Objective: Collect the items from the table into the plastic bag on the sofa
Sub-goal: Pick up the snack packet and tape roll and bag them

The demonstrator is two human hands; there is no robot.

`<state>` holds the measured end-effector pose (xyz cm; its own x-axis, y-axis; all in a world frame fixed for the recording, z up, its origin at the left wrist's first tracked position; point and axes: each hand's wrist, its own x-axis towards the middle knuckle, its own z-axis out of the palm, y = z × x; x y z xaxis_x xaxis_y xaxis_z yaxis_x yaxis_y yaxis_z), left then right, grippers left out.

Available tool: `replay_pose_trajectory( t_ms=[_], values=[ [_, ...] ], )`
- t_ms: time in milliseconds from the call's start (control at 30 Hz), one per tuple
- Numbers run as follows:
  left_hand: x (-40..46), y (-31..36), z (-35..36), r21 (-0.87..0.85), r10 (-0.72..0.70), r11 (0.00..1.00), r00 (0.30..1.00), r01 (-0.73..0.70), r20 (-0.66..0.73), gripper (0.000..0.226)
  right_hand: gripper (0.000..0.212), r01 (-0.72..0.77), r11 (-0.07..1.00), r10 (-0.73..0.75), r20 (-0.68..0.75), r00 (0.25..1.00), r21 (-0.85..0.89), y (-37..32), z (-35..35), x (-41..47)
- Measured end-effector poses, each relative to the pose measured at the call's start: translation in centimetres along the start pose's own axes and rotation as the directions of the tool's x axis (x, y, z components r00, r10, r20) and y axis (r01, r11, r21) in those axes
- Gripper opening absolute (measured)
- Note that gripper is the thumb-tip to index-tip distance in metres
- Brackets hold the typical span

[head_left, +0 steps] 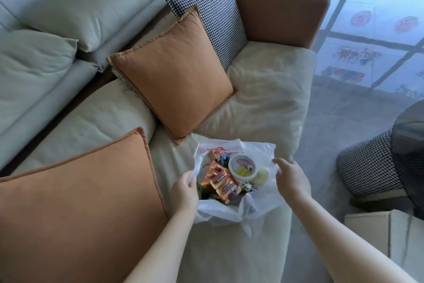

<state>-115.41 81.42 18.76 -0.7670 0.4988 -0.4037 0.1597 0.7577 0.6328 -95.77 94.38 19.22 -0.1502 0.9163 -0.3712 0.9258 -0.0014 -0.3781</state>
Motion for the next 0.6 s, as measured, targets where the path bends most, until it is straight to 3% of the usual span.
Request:
replay_pose_trajectory(
  t_ms=[133,267,367,467,533,600],
  values=[
    [-2.3,0.3,-2.0,0.008,0.062,0.998,0.997,-0.062,-0.046,0.032,0.044,-0.019,0.998,0.023,-0.059,0.998,0.06,0.6,-3.1,-1.0],
    [-3.2,1.3,-3.2,0.0,0.128,0.992,0.985,-0.128,-0.112,0.029,0.048,0.002,1.0,-0.002,-0.059,0.998,0.003,1.1,-4.2,-2.6],
    [-3.3,0.7,-2.8,0.159,0.159,0.976,0.986,-0.149,-0.05,0.033,0.05,0.018,0.997,-0.022,-0.046,0.999,-0.078,1.9,-3.3,-3.6],
    [-3.5,-0.9,-2.1,0.297,0.088,0.951,0.996,-0.091,0.024,0.053,0.049,0.046,0.988,-0.053,-0.043,0.998,-0.147,2.5,-2.0,-3.9],
    [-3.5,-1.5,-1.9,0.49,0.068,0.869,0.997,-0.072,0.026,0.069,0.051,0.108,0.963,-0.124,-0.051,0.991,-0.248,2.6,-1.6,-4.1],
    [-3.6,-1.8,-1.4,0.733,0.194,0.655,0.978,-0.185,0.074,0.078,0.059,0.283,0.868,-0.339,-0.071,0.938,-0.407,2.9,-1.0,-4.2]
  ],
)
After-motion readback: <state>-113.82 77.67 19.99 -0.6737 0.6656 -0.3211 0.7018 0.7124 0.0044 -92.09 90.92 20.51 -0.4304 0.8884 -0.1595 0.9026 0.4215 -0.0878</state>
